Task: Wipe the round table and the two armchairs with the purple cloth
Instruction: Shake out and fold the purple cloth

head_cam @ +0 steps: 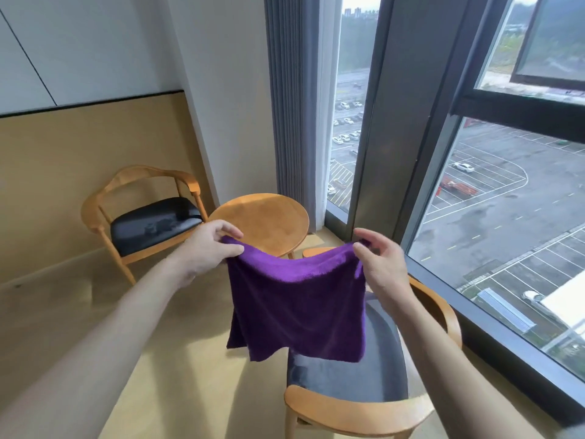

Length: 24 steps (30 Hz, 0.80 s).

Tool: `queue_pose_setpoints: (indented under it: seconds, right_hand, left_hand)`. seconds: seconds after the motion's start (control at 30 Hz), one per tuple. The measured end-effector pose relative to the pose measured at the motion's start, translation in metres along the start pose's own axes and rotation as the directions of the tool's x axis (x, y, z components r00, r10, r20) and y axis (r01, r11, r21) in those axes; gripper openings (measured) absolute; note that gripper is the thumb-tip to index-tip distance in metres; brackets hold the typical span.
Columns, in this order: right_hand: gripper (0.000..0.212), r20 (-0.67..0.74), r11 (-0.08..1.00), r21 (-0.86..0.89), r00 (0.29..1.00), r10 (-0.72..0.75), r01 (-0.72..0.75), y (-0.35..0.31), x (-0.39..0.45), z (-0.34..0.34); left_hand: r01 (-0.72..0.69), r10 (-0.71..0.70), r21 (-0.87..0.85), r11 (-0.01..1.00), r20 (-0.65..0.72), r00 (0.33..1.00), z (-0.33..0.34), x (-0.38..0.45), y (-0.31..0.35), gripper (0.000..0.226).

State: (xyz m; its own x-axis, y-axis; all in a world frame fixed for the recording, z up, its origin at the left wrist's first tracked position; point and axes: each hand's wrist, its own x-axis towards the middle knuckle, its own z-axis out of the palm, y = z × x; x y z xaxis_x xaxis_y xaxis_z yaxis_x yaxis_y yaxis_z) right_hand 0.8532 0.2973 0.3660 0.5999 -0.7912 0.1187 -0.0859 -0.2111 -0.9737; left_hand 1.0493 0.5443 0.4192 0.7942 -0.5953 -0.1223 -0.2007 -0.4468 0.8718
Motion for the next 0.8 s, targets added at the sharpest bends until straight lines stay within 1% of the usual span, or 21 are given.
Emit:
queue_pose_setpoints:
  seconds: [0.03,0.07,0.1,0.13,0.17,0.2,0.23,0.3,0.33,0.37,0.4,0.5,0.53,0.6,0.67,0.73,0.8]
  right_hand:
    - [0.034,-0.054,0.975,-0.176,0.988,-0.143,0.132,-0.006,0.005,-0.004]
    - [0.037,-0.076,0.920,-0.322,0.962,-0.262,0.225,-0.013,0.008,-0.007]
    - [0.041,-0.065,0.863,-0.424,0.940,-0.334,0.277,-0.020,0.011,-0.009]
    - [0.045,-0.028,0.815,-0.495,0.932,-0.361,0.301,-0.026,0.014,-0.011]
    - [0.050,0.030,0.778,-0.544,0.934,-0.356,0.313,-0.031,0.017,-0.012]
    - [0.056,0.102,0.752,-0.575,0.940,-0.325,0.322,-0.036,0.019,-0.013]
    - [0.062,0.179,0.735,-0.592,0.943,-0.280,0.330,-0.041,0.020,-0.013]
    - [0.073,0.299,0.704,-0.613,0.930,-0.216,0.360,-0.047,0.020,-0.015]
    - [0.074,0.333,0.687,-0.624,0.922,-0.198,0.373,-0.049,0.019,-0.016]
    - [0.071,0.348,0.679,-0.634,0.920,-0.178,0.371,-0.049,0.019,-0.019]
    - [0.066,0.348,0.682,-0.641,0.925,-0.152,0.353,-0.049,0.018,-0.023]
    - [0.058,0.313,0.723,-0.635,0.946,-0.081,0.272,-0.049,0.020,-0.043]
    - [0.057,0.306,0.733,-0.628,0.949,-0.079,0.263,-0.050,0.022,-0.050]
    - [0.053,0.281,0.732,-0.623,0.952,-0.119,0.275,-0.055,0.027,-0.060]
    - [0.037,0.225,0.704,-0.638,0.950,-0.215,0.311,-0.065,0.032,-0.060]
    - [0.019,0.148,0.677,-0.656,0.936,-0.318,0.334,-0.077,0.036,-0.056]
    - [0.014,0.098,0.680,-0.642,0.917,-0.387,0.356,-0.085,0.039,-0.051]
  left_hand:
    - [-0.037,0.031,0.099,0.994,0.062,0.998,-0.005,0.002,0.015,0.017]
    - [-0.066,0.038,0.193,0.979,0.145,0.989,-0.010,0.003,0.031,0.015]
    - [-0.086,0.019,0.276,0.957,0.238,0.971,-0.013,0.003,0.045,0.016]
    - [-0.103,-0.015,0.351,0.931,0.319,0.948,-0.015,0.005,0.059,0.021]
    - [-0.125,-0.048,0.428,0.895,0.371,0.927,-0.014,0.006,0.070,0.028]
    - [-0.163,-0.062,0.515,0.841,0.392,0.918,-0.011,0.008,0.079,0.034]
    - [-0.217,-0.053,0.609,0.763,0.394,0.918,-0.008,0.010,0.084,0.037]
    - [-0.328,0.011,0.752,0.572,0.392,0.920,0.001,0.017,0.089,0.035]
    - [-0.361,0.055,0.782,0.508,0.389,0.920,0.003,0.020,0.089,0.031]
    - [-0.374,0.098,0.792,0.483,0.375,0.922,0.003,0.023,0.087,0.027]
    - [-0.369,0.138,0.782,0.502,0.349,0.927,-0.001,0.026,0.085,0.025]
    - [-0.306,0.229,0.676,0.670,0.205,0.952,-0.020,0.032,0.078,0.026]
    - [-0.299,0.261,0.640,0.708,0.156,0.953,-0.028,0.032,0.076,0.027]
    - [-0.314,0.339,0.617,0.722,0.080,0.937,-0.041,0.033,0.073,0.026]
    - [-0.323,0.404,0.623,0.713,0.011,0.915,-0.051,0.035,0.074,0.023]
    - [-0.318,0.438,0.615,0.722,-0.050,0.898,-0.056,0.036,0.077,0.023]
    - [-0.332,0.466,0.598,0.729,-0.079,0.881,-0.058,0.036,0.082,0.027]
